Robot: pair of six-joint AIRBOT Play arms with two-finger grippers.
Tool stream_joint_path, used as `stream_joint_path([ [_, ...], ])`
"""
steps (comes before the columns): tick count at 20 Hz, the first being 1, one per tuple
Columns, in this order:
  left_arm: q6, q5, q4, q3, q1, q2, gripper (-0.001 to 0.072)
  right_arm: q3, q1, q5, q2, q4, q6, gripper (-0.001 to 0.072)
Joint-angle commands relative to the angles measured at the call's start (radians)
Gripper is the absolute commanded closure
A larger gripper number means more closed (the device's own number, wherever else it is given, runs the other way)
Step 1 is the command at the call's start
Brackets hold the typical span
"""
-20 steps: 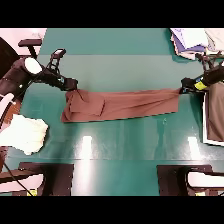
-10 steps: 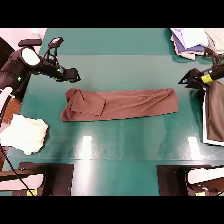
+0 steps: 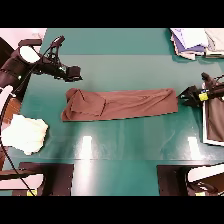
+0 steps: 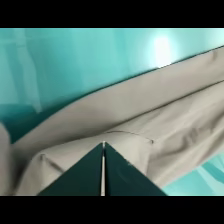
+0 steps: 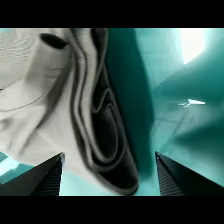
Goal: Fold the shirts.
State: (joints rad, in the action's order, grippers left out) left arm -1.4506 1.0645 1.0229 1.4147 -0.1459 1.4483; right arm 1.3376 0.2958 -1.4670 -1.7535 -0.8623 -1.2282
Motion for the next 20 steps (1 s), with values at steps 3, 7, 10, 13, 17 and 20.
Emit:
stream_joint_path([
  [3, -0.019, -0.067, -0.037, 0.002, -0.132, 0.081, 0.0679, 0.009, -0.096, 0.028, -0.085, 0.050, 0.027, 0.0237],
  [7, -0.045, -0.147, -0.038, 0.026, -0.262, 0.183, 0.0679, 0.082, -0.137, 0.023, -0.044, 0.051, 0.052, 0.0694],
  [10, -0.046, -0.149, -0.040, 0.100, -0.329, 0.289, 0.0679, 0.154, -0.156, 0.008, 0.062, 0.052, 0.019, 0.0694],
  [13, -0.086, -0.148, -0.049, 0.206, -0.379, 0.393, 0.0679, 0.225, -0.212, -0.010, 0.175, 0.063, -0.006, 0.0695],
  [17, -0.095, -0.149, -0.062, 0.294, -0.429, 0.489, 0.0679, 0.324, -0.342, -0.003, 0.261, 0.114, -0.028, 0.0695],
  [20, -0.122, -0.147, -0.070, 0.299, -0.432, 0.518, 0.0679, 0.412, -0.437, -0.002, 0.269, 0.112, -0.049, 0.0694],
])
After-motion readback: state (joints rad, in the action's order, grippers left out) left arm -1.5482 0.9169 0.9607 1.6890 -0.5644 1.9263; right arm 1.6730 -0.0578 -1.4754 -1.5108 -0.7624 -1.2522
